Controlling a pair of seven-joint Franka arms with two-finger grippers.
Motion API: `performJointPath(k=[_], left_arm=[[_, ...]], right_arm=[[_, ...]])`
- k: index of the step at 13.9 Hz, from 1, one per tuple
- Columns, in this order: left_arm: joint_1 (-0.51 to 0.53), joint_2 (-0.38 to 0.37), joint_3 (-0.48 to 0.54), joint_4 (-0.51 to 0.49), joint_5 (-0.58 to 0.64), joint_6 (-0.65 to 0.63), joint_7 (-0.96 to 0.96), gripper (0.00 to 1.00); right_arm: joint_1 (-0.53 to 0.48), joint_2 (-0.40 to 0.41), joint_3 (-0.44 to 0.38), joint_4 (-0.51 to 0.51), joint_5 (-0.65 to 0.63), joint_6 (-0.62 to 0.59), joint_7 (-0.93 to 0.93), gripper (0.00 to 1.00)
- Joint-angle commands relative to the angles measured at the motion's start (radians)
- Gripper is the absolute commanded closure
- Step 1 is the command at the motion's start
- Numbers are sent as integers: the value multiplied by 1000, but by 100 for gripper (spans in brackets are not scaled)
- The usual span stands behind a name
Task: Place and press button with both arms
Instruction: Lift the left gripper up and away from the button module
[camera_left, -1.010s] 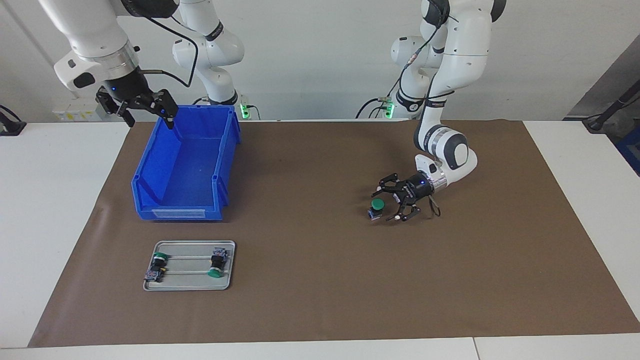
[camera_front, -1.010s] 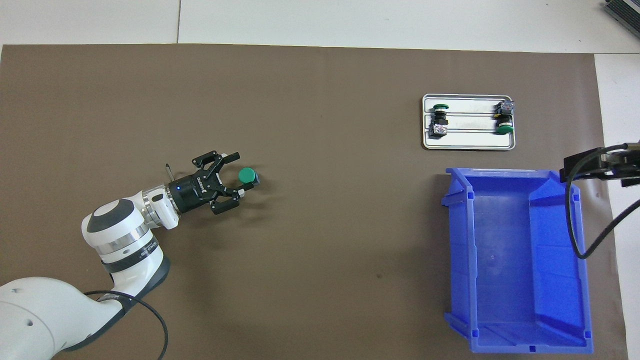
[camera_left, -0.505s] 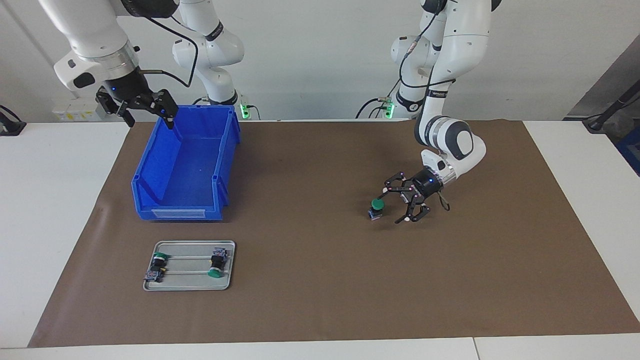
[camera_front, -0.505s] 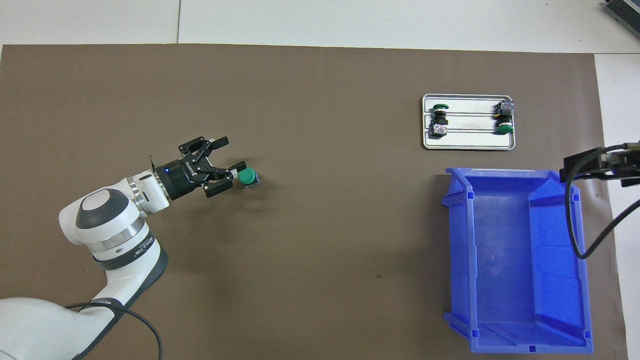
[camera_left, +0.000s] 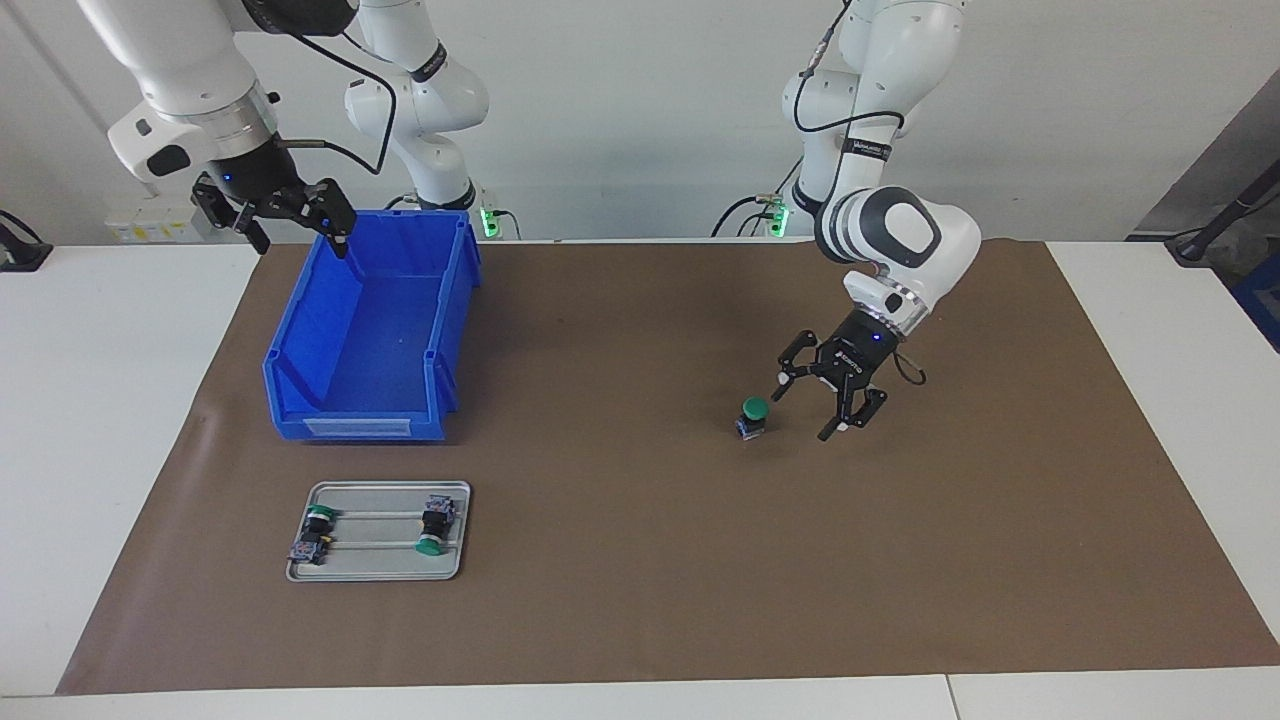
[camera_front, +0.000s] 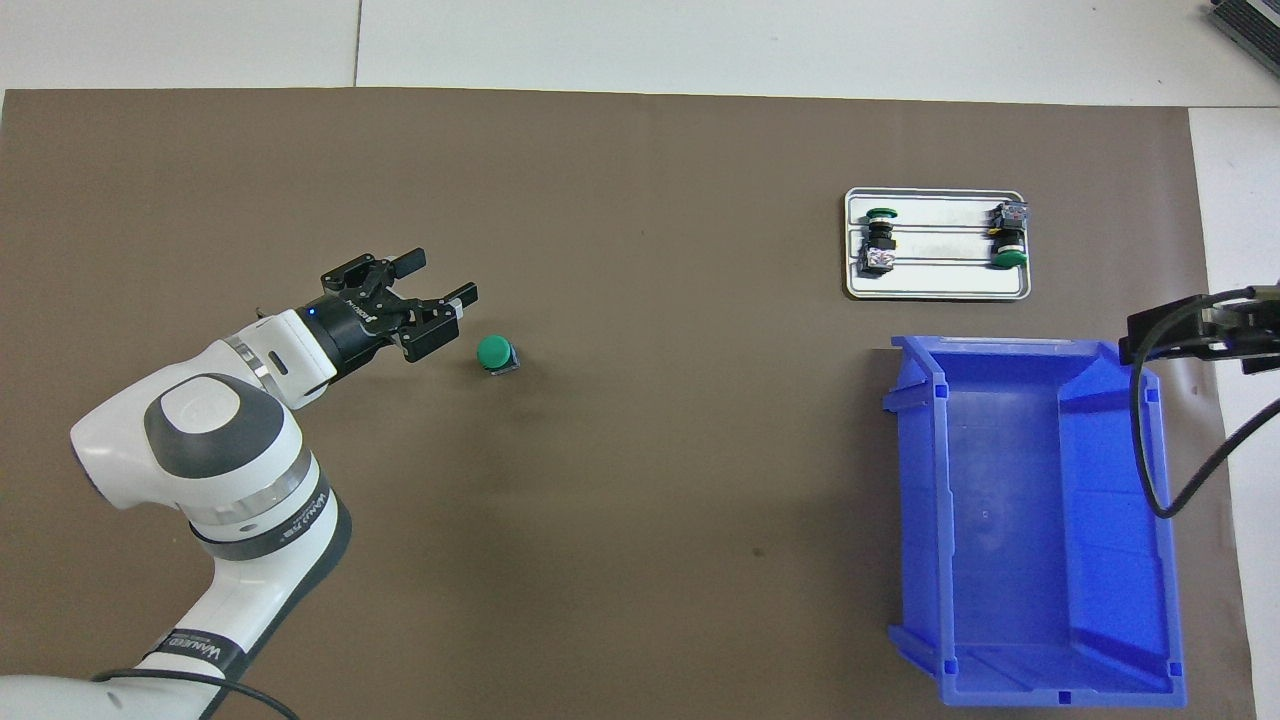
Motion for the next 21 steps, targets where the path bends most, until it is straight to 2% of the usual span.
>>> performJointPath(k=[1, 6, 12, 17, 19, 21], left_arm=[[-2, -13, -63, 20, 17, 174, -86, 12], [7, -18, -97, 64, 17, 338, -130, 10], [10, 4, -92, 132, 19, 357, -130, 10], [10, 19, -91, 145, 143, 355, -130, 9], [22, 19, -86, 149, 180, 342, -129, 0], [44, 21, -85, 152, 259, 328, -130, 0]], right_arm=[[-15, -16, 8, -13, 16, -6, -30, 0], [-16, -16, 8, -13, 16, -6, -30, 0], [-15, -16, 8, -13, 16, -6, -30, 0], [-15, -16, 8, -13, 16, -6, -30, 0], [-15, -16, 8, -13, 16, -6, -30, 0], [-15, -16, 6, -13, 16, -6, -30, 0]])
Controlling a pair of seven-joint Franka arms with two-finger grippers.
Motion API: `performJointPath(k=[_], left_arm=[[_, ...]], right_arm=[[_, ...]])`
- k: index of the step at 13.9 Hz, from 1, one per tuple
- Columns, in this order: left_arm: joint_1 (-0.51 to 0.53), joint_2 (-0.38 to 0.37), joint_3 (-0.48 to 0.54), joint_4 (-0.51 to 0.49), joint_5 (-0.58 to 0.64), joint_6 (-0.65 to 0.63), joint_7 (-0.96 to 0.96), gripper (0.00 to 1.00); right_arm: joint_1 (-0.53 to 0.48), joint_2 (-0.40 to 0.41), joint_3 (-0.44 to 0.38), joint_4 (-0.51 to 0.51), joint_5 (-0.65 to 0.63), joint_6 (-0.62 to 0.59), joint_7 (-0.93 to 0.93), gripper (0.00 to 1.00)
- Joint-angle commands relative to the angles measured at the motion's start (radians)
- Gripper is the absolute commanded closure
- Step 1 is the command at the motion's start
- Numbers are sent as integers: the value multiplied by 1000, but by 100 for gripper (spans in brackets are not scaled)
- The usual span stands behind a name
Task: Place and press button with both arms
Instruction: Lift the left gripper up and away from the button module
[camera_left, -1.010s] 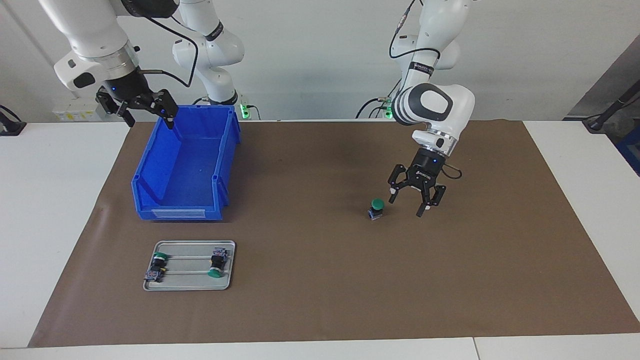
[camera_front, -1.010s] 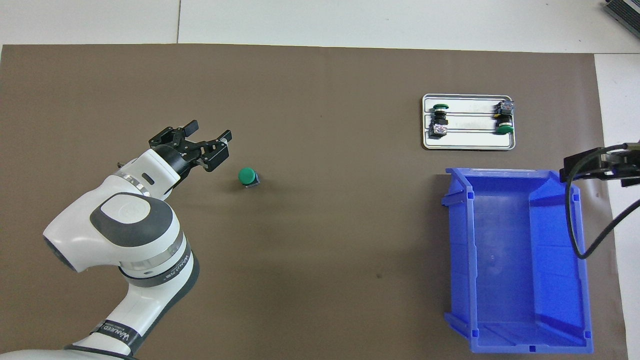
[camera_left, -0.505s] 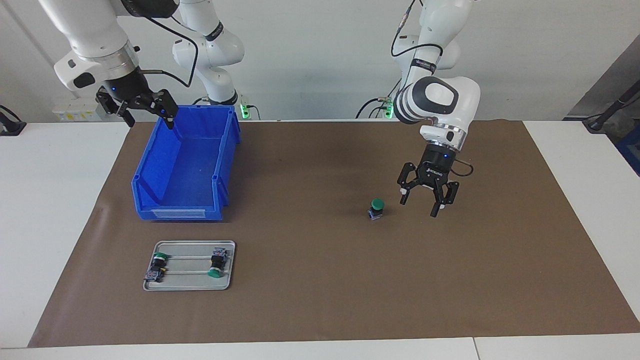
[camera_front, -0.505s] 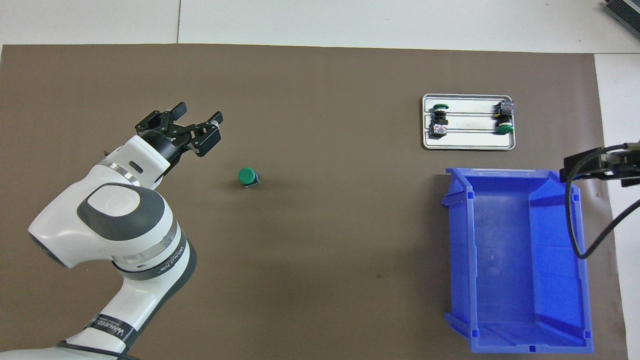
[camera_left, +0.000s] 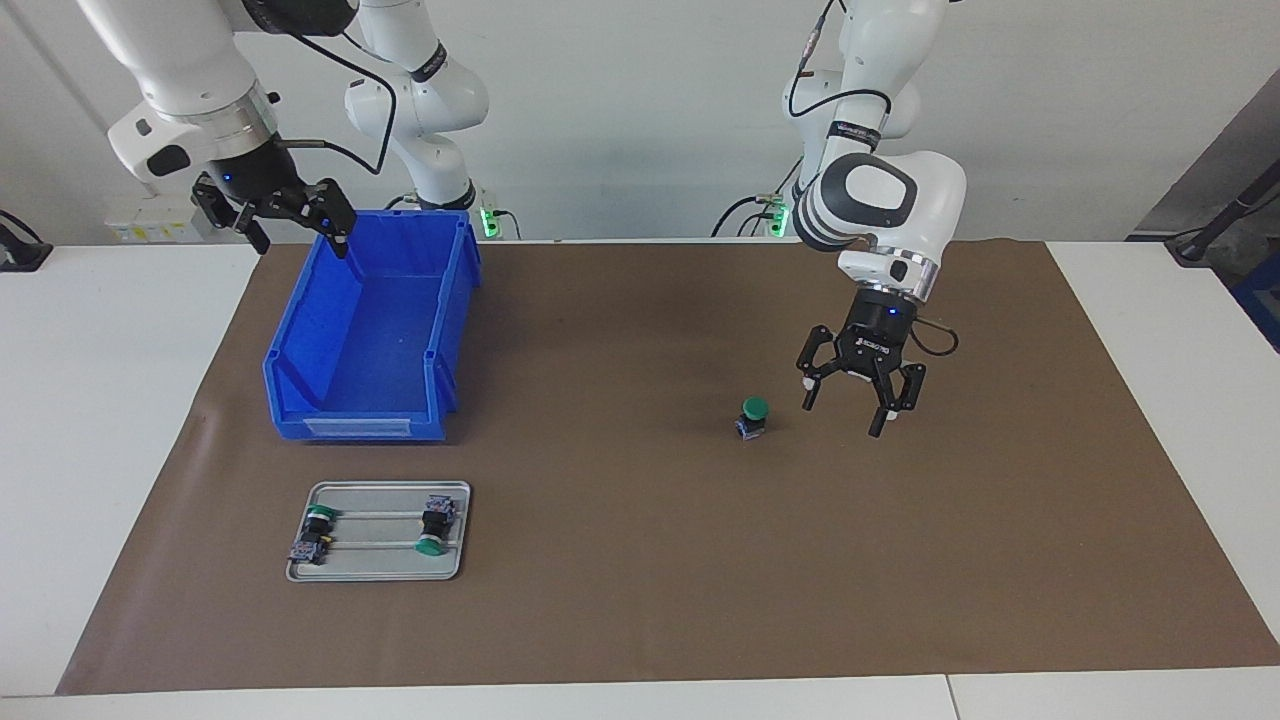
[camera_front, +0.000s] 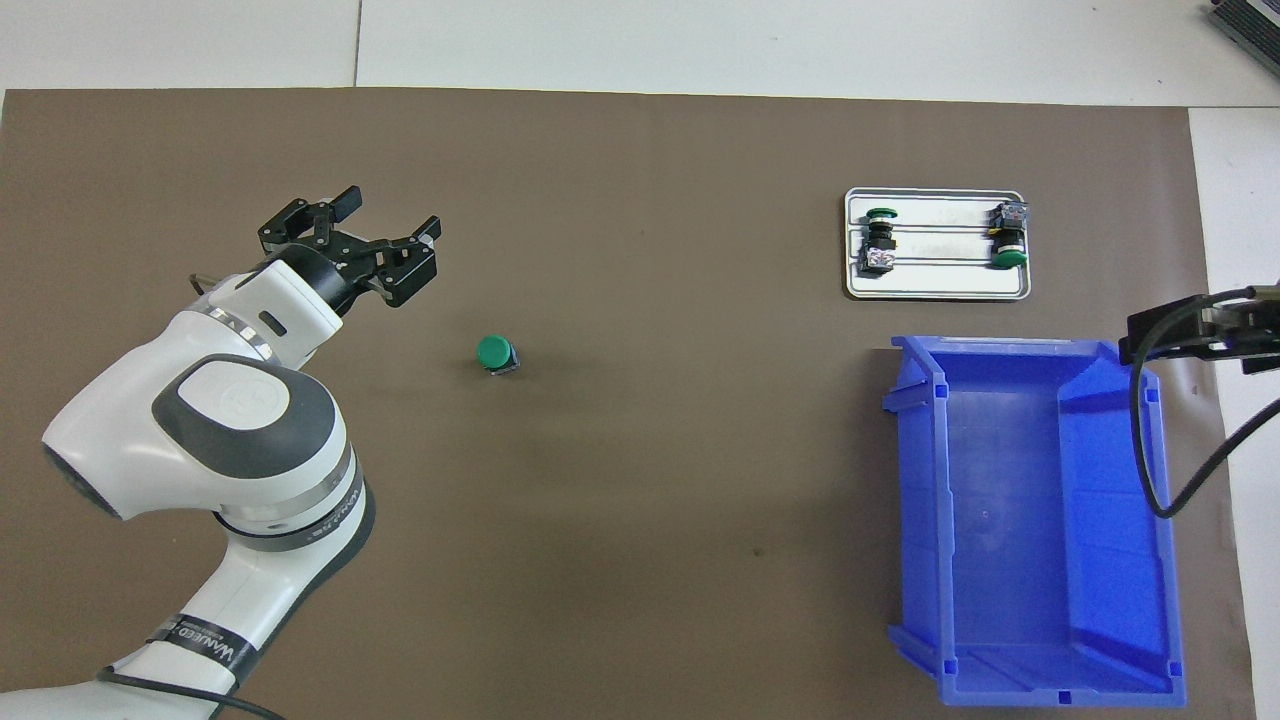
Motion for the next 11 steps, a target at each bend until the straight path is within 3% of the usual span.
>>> performJointPath(k=[1, 11], left_arm=[[39, 19, -3, 28, 101, -19, -21, 0], [101, 35, 7, 79, 435, -145, -231, 0]], right_arm=[[-16, -16, 8, -13, 16, -6, -30, 0], [-15, -16, 6, -13, 16, -6, -30, 0]])
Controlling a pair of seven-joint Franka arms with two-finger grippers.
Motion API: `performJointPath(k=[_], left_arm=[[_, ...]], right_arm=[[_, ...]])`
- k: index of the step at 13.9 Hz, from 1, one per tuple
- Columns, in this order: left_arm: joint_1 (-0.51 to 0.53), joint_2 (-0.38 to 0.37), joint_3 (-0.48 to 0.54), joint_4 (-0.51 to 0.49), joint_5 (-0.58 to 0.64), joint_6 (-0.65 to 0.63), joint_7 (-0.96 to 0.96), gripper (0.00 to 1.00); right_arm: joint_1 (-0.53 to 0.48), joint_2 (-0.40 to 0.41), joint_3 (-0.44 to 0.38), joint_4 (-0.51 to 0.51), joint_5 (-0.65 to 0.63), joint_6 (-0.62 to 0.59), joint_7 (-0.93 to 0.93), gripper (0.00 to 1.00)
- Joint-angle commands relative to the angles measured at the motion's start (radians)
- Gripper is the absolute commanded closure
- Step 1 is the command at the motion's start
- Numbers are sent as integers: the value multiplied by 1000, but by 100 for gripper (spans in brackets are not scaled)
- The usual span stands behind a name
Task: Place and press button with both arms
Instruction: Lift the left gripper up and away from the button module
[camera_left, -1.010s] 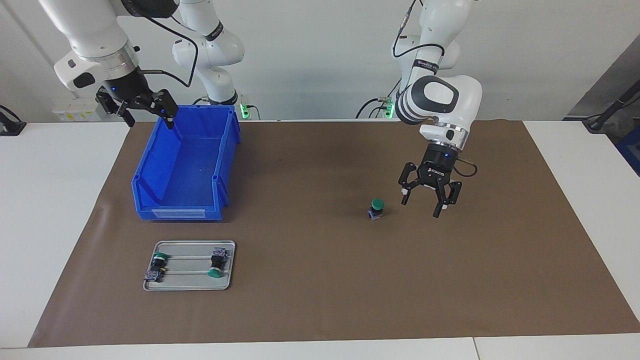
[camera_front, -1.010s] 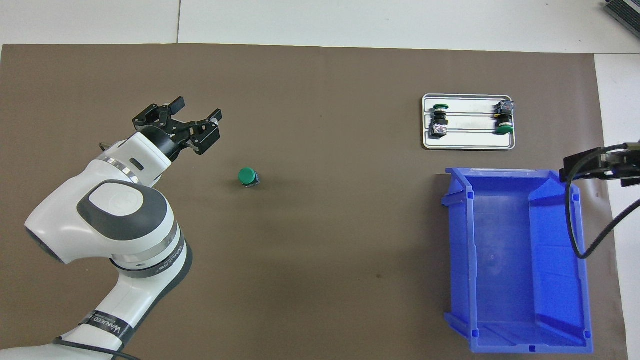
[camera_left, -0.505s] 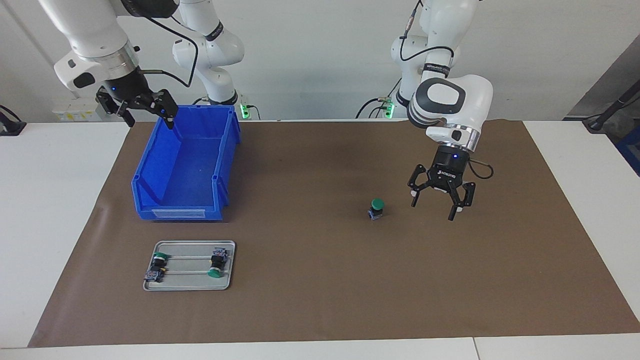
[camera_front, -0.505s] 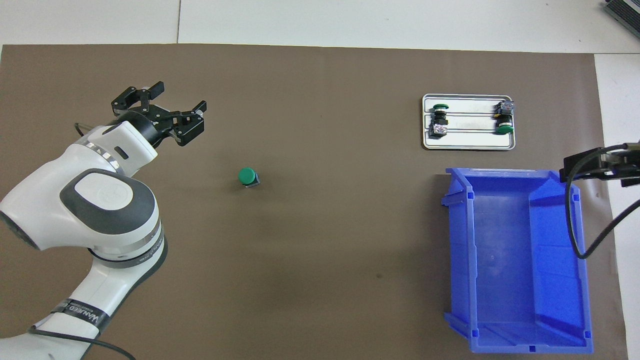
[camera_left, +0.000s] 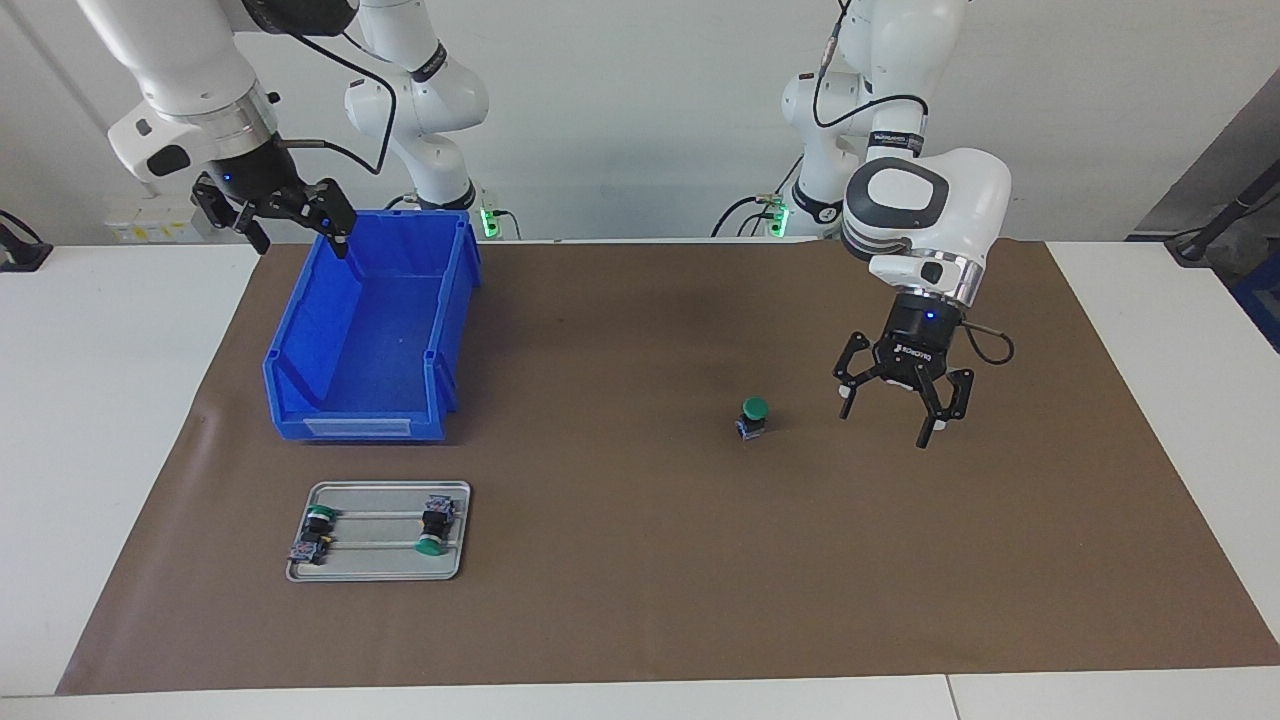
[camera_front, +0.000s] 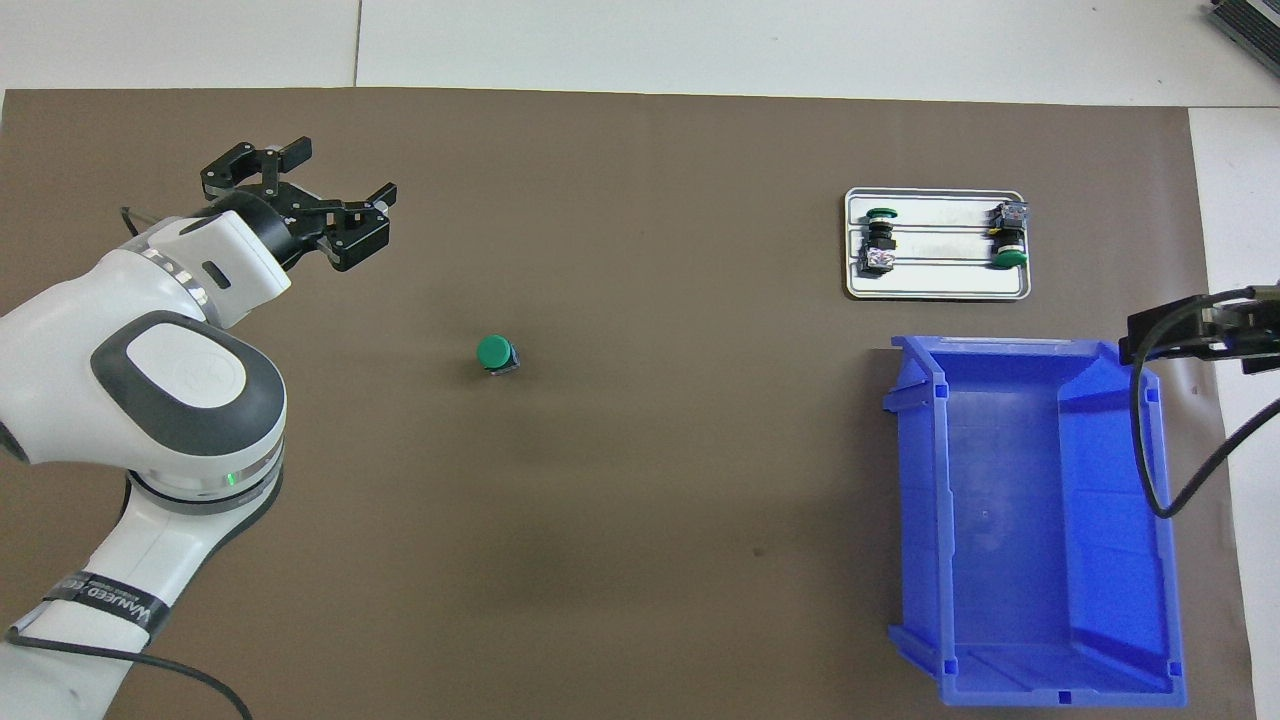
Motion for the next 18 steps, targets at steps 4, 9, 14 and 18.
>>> performJointPath(k=[4, 9, 14, 18], left_arm=[[30, 17, 14, 52, 174, -121, -170, 0], [30, 16, 31, 95, 358, -254, -401, 0], [26, 10, 34, 153, 638, -485, -743, 0], [2, 1, 34, 194, 838, -706, -1073, 0]], right_arm=[[-16, -16, 6, -13, 16, -6, -30, 0], [-15, -16, 8, -13, 16, -6, -30, 0], [-15, -16, 8, -13, 16, -6, -30, 0], [-15, -16, 6, -13, 16, -6, -30, 0]])
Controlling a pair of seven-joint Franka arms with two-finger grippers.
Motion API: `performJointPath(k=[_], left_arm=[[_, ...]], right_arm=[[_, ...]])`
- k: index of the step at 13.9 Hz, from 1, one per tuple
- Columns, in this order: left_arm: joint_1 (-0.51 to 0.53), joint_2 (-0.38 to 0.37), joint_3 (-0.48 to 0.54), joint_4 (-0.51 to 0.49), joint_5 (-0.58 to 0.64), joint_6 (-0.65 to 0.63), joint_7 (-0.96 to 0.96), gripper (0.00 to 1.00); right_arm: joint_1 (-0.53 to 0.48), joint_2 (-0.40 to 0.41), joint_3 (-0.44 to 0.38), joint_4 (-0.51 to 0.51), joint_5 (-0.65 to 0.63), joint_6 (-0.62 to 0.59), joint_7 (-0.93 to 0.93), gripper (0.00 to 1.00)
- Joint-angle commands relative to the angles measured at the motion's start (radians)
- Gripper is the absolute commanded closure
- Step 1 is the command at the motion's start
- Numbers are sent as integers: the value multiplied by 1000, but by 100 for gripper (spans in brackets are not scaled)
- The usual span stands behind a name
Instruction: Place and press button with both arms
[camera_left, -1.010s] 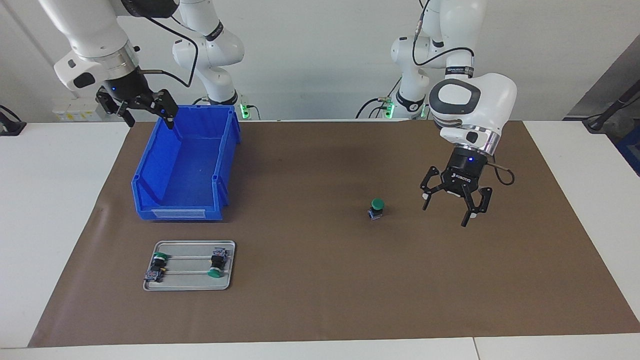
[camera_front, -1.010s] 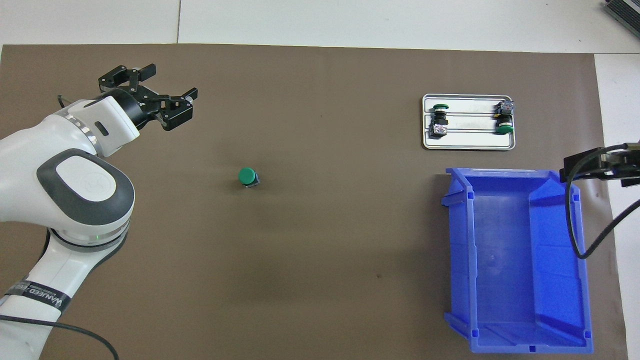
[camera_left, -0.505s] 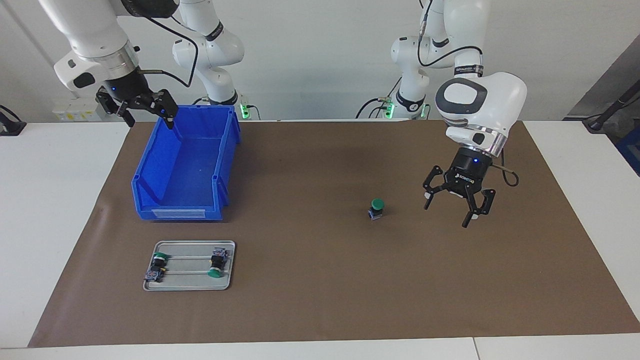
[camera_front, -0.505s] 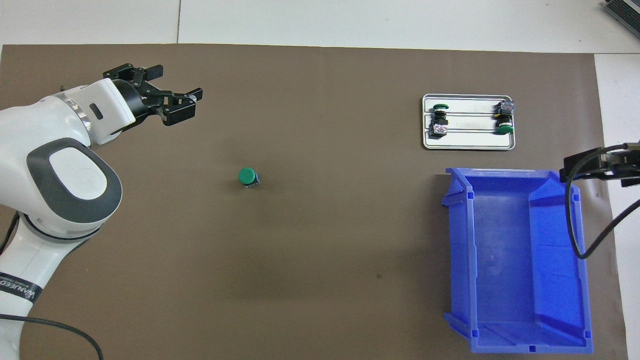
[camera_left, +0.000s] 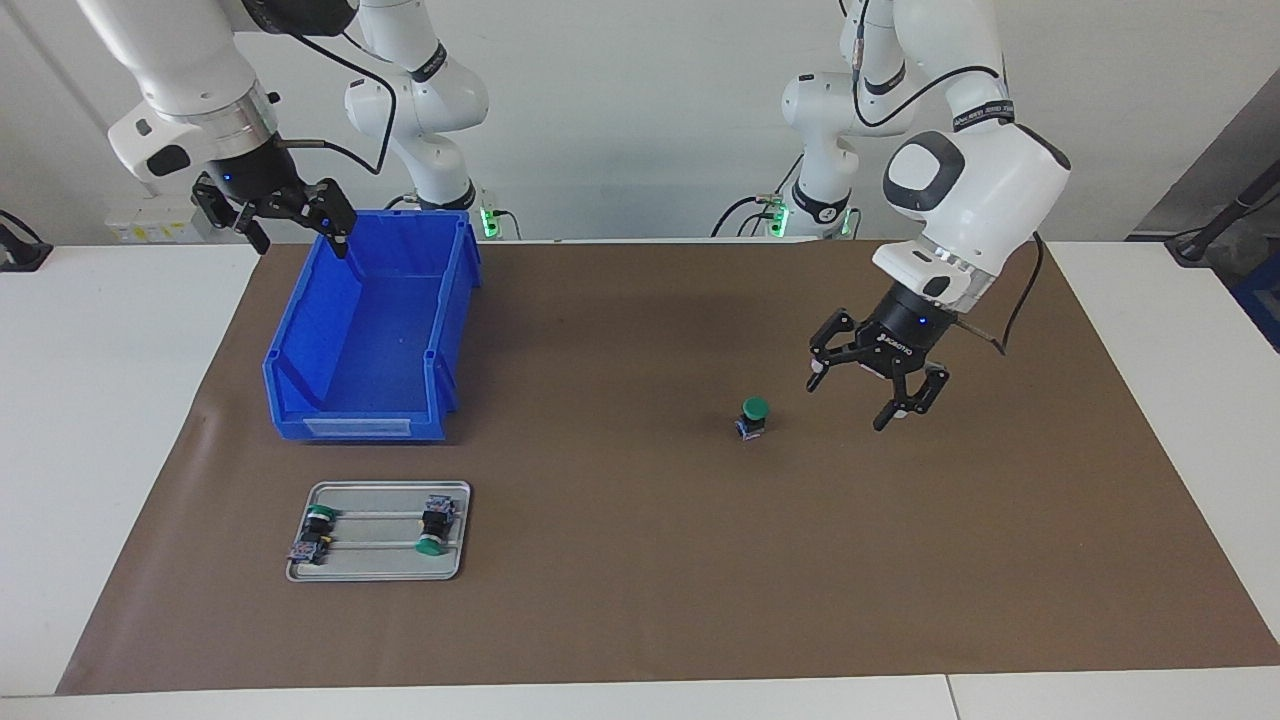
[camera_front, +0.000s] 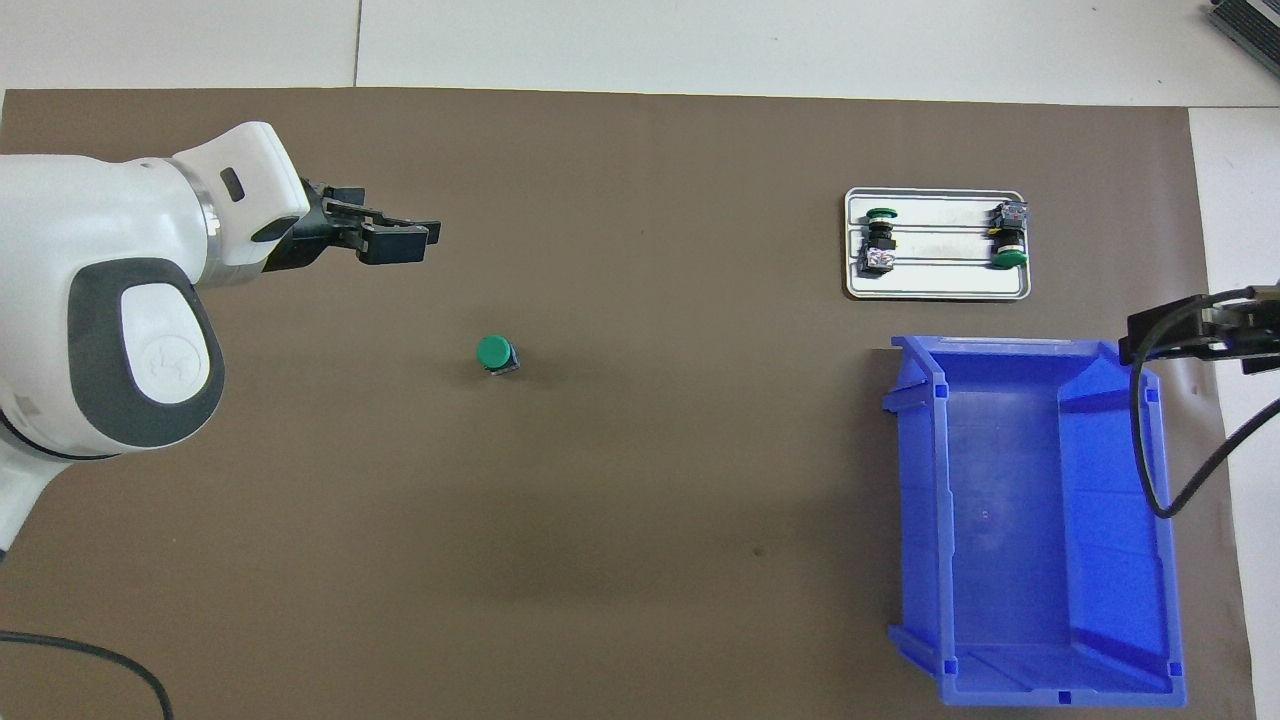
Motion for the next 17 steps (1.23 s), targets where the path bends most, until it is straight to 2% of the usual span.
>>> performJointPath(k=[1, 2, 3, 4, 5, 7, 10, 14, 17], left_arm=[[-29, -6, 11, 34, 139, -158, -152, 0], [-39, -15, 10, 37, 200, -209, -195, 3], [-60, -15, 10, 51, 266, -262, -238, 12], [-80, -19, 10, 59, 304, -315, -260, 26], [-97, -21, 10, 60, 327, -344, -278, 46], [-124, -23, 10, 60, 341, -366, -321, 100], [-177, -26, 10, 68, 435, -349, -376, 100], [-207, -10, 3, 57, 449, -334, -441, 100], [-221, -7, 2, 7, 458, -257, -453, 100]], right_arm=[[-16, -16, 8, -13, 16, -6, -30, 0], [-15, -16, 8, -13, 16, -6, -30, 0], [-15, -16, 8, -13, 16, -6, -30, 0], [-16, -16, 8, -12, 16, -6, -30, 0], [-15, -16, 8, -13, 16, -6, -30, 0], [-15, -16, 8, -13, 16, -6, -30, 0], [-15, -16, 8, -13, 16, -6, -30, 0], [-16, -16, 8, -13, 16, -6, -30, 0], [-15, -15, 6, -13, 16, -6, -30, 0]])
